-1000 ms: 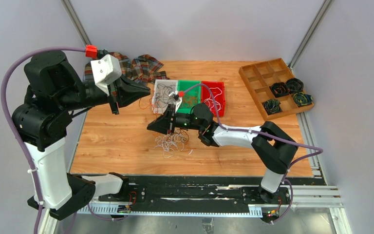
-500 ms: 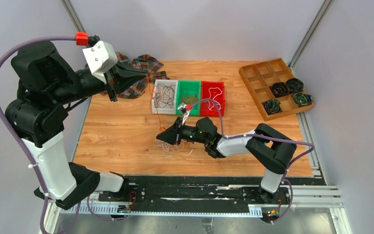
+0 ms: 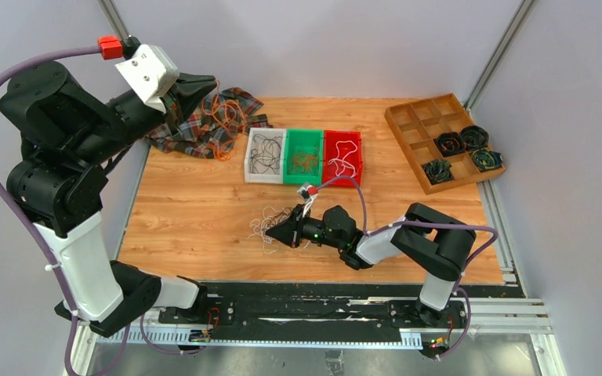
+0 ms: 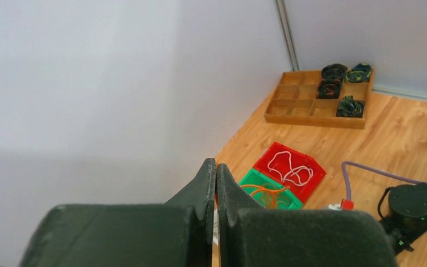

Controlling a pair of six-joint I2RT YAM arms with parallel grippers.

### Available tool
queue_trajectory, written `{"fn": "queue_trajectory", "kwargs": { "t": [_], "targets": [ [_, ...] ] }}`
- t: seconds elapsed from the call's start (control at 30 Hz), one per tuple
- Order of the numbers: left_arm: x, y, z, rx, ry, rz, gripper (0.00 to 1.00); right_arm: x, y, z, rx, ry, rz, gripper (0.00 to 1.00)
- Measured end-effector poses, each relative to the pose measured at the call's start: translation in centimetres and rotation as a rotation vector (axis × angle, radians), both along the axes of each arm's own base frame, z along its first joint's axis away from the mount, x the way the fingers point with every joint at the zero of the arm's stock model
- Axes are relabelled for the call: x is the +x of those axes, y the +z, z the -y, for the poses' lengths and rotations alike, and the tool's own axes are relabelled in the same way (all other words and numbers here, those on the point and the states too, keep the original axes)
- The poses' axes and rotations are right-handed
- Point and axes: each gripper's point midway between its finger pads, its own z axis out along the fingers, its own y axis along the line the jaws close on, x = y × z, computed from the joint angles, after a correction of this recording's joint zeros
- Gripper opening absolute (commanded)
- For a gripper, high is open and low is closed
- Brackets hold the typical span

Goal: Untangle the cables

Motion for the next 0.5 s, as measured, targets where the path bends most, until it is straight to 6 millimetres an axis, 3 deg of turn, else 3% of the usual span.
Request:
{"fn": "queue_trajectory", "kwargs": {
  "t": [0.13, 0.23, 0.37, 0.5],
  "targets": [
    [0.2, 0.3, -0.1, -0.009, 0.012, 0.018, 0.00, 0.0, -0.1, 0.3, -0.017, -0.017, 0.024, 0.32],
    [0.1, -0.2, 0.0, -0.008, 0.000, 0.002, 0.00, 0.2, 1.9, 0.8, -0.025, -0.033, 0.076, 0.40],
    [-0.4, -1.1, 0.7, -0.011, -0.048, -0.037, 0.00, 0.9, 8.2, 0.9, 0.037, -0.060, 0.200, 0.50],
    [-1.3, -2.1, 1.7, -0.025, -0.119, -0.095, 0.00, 1.9, 14.6, 0.2, 0.108, -0.082, 0.316, 0.49]
  ]
}}
